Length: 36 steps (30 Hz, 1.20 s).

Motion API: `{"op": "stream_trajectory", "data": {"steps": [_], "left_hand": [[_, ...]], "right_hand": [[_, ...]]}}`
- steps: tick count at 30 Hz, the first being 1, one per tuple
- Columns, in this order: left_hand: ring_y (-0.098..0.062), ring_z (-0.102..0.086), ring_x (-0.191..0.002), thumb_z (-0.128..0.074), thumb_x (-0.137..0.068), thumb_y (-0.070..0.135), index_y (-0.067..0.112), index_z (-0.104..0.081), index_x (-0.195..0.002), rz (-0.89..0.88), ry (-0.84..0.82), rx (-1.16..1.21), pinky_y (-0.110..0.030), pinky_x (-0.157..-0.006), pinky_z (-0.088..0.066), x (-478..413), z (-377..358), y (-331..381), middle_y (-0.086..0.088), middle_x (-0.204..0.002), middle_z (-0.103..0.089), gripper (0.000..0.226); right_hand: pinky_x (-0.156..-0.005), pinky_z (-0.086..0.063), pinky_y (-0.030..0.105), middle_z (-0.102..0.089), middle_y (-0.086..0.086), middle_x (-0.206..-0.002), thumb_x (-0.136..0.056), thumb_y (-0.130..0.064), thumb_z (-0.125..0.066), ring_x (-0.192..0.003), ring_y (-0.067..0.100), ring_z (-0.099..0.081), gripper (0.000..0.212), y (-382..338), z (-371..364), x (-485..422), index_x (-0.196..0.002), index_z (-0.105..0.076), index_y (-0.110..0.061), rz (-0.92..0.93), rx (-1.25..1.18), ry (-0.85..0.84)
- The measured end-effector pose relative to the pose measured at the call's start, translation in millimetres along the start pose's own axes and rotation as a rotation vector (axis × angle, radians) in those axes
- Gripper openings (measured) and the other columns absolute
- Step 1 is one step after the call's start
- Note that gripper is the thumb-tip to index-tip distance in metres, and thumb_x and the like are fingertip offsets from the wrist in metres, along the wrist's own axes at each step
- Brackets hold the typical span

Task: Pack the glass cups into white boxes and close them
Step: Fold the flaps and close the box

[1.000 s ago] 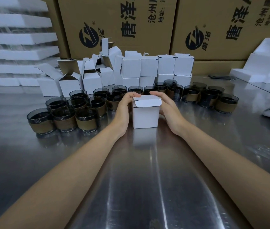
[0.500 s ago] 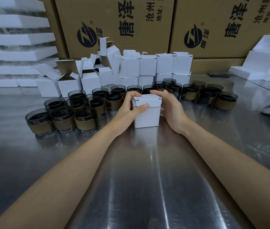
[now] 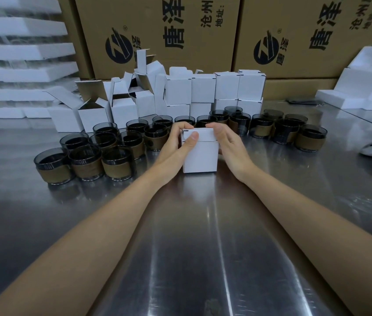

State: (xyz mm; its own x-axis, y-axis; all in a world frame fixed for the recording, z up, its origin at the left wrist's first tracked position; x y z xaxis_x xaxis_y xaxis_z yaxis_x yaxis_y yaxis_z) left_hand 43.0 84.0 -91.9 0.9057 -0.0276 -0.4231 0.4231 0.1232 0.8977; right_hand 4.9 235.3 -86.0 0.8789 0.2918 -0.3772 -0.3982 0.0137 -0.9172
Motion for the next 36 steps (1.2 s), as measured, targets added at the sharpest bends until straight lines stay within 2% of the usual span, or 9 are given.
{"op": "stream_trajectory", "data": {"steps": [5, 8, 14, 20, 26, 30, 32, 34, 36], "left_hand": [[-0.011, -0.058, -0.089, -0.045, -0.092, 0.049, 0.032, -0.039, -0.107, -0.014, 0.028, -0.108, -0.034, -0.078, -0.052, 2, -2, 1, 0.006, -0.105, -0.053, 0.023], [-0.008, -0.058, -0.086, -0.042, -0.091, 0.05, 0.033, -0.038, -0.106, -0.029, 0.033, -0.155, -0.032, -0.076, -0.052, 3, -3, 2, 0.009, -0.102, -0.054, 0.024], [-0.01, -0.056, -0.083, -0.045, -0.09, 0.047, 0.034, -0.041, -0.102, -0.012, 0.054, -0.134, -0.033, -0.075, -0.049, 2, -3, 2, 0.011, -0.097, -0.054, 0.018], [0.004, -0.051, -0.077, -0.048, -0.085, 0.033, 0.02, -0.04, -0.104, 0.033, 0.037, -0.081, -0.016, -0.069, -0.043, 1, -3, 0, 0.008, -0.096, -0.049, 0.024], [-0.007, -0.049, -0.083, -0.046, -0.073, 0.026, 0.022, -0.043, -0.093, 0.162, 0.027, 0.053, -0.019, -0.069, -0.04, -1, -4, 3, 0.004, -0.096, -0.049, 0.021], [-0.02, -0.044, -0.103, -0.046, -0.066, 0.023, 0.02, -0.05, -0.09, 0.209, 0.069, 0.114, -0.035, -0.088, -0.034, 0, -11, 10, -0.01, -0.113, -0.048, 0.024], [-0.019, -0.046, -0.103, -0.046, -0.068, 0.025, 0.021, -0.05, -0.093, 0.209, 0.082, 0.091, -0.032, -0.085, -0.037, 3, -12, 11, -0.015, -0.121, -0.049, 0.026], [-0.016, -0.049, -0.099, -0.046, -0.07, 0.027, 0.022, -0.05, -0.099, 0.208, 0.086, 0.095, -0.028, -0.08, -0.04, 3, -12, 10, -0.012, -0.12, -0.051, 0.03], [-0.014, -0.051, -0.094, -0.046, -0.07, 0.027, 0.021, -0.05, -0.104, 0.206, 0.082, 0.119, -0.027, -0.077, -0.042, 3, -12, 8, -0.004, -0.111, -0.054, 0.035]], "right_hand": [[-0.091, -0.048, 0.036, -0.064, -0.015, -0.099, -0.094, -0.047, -0.046, -0.092, -0.001, -0.057, 0.032, -2, 3, 1, -0.105, -0.064, -0.023, 0.097, 0.147, 0.062], [-0.087, -0.048, 0.03, -0.064, -0.02, -0.096, -0.097, -0.042, -0.048, -0.087, -0.009, -0.056, 0.022, 0, 5, 0, -0.102, -0.064, -0.027, 0.111, 0.172, 0.058], [-0.087, -0.052, 0.044, -0.066, -0.016, -0.094, -0.097, -0.047, -0.05, -0.092, 0.008, -0.061, 0.025, 2, 6, 0, -0.101, -0.066, -0.029, 0.145, 0.243, 0.08], [-0.077, -0.041, 0.007, -0.06, -0.013, -0.104, -0.1, -0.023, -0.05, -0.09, -0.011, -0.054, 0.015, 7, 6, -2, -0.113, -0.058, -0.021, 0.105, 0.136, -0.067], [-0.087, -0.042, 0.023, -0.055, -0.005, -0.116, -0.096, -0.018, -0.046, -0.103, 0.007, -0.052, 0.024, 3, 1, -1, -0.118, -0.054, -0.022, -0.045, -0.004, -0.219], [-0.082, -0.043, 0.021, -0.056, 0.0, -0.117, -0.08, -0.027, -0.045, -0.102, 0.009, -0.052, 0.031, -2, -4, 0, -0.109, -0.057, -0.024, -0.034, -0.02, -0.205], [-0.074, -0.043, 0.016, -0.057, -0.007, -0.108, -0.084, -0.027, -0.05, -0.092, 0.005, -0.055, 0.023, 1, -1, 0, -0.107, -0.055, -0.025, -0.048, -0.054, -0.209], [-0.08, -0.044, 0.02, -0.058, -0.006, -0.11, -0.092, -0.024, -0.055, -0.095, 0.006, -0.057, 0.018, 5, 6, -1, -0.109, -0.054, -0.027, -0.074, -0.062, -0.242], [-0.089, -0.045, 0.02, -0.058, -0.006, -0.119, -0.089, -0.028, -0.062, -0.105, 0.005, -0.058, 0.029, 8, 13, -1, -0.117, -0.053, -0.03, -0.086, -0.026, -0.309]]}}
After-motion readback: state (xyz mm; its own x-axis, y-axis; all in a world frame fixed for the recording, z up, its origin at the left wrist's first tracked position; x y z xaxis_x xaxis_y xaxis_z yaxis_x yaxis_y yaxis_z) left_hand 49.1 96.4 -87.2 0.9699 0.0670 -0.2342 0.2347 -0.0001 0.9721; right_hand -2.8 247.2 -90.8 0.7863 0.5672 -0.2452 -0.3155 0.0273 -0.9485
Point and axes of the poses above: each hand's wrist, its own x-axis away from the middle knuckle, its own z-axis out of the back of the hand, y = z × x, the point moved 2 cm from there along -x, towards the middle knuckle
